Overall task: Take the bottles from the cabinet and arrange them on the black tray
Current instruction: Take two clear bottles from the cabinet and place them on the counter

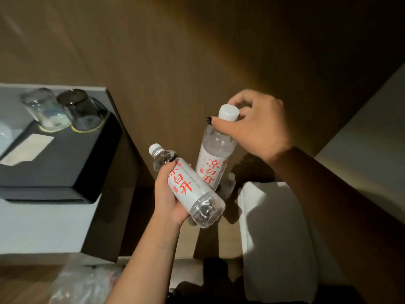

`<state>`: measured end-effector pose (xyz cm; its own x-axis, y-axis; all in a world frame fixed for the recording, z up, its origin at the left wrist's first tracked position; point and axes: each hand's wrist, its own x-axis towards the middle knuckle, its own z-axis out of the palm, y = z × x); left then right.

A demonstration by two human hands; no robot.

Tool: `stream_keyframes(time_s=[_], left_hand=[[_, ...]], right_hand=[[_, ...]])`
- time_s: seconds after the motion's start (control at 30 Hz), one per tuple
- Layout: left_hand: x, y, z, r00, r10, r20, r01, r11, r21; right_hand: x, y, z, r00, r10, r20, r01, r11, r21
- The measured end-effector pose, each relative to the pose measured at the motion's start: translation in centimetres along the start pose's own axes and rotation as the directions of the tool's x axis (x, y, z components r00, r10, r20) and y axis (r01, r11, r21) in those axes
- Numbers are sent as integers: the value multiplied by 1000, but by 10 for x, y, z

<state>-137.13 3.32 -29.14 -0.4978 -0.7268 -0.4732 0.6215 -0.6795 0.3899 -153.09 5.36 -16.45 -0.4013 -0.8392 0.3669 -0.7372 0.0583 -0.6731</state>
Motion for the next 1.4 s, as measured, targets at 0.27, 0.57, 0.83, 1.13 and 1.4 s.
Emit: stream_keyframes(time_s=[0.27, 0.57, 0.83, 1.13, 1.4], left_hand=[[-74, 43, 25, 987, 149, 59, -141, 982, -127], [-155, 122, -18, 963, 238, 123, -243, 970, 23], [-255, 225, -134, 987, 143, -72, -134, 983, 126], [-354, 313, -265, 834, 253, -491, -277, 961, 25], [-369, 371, -355, 837, 280, -470, -319, 948, -3]], right_hand=[[-2, -114, -17, 959, -254, -126, 251, 967, -42], [-72, -168, 85, 967, 5, 254, -176, 733, 657], [-147, -256, 190, 876, 140, 461, -460, 527, 715], [-210, -351, 307, 626, 58, 778, -666, 558, 495], [-249, -405, 416, 334, 59, 941, -755, 614, 230]])
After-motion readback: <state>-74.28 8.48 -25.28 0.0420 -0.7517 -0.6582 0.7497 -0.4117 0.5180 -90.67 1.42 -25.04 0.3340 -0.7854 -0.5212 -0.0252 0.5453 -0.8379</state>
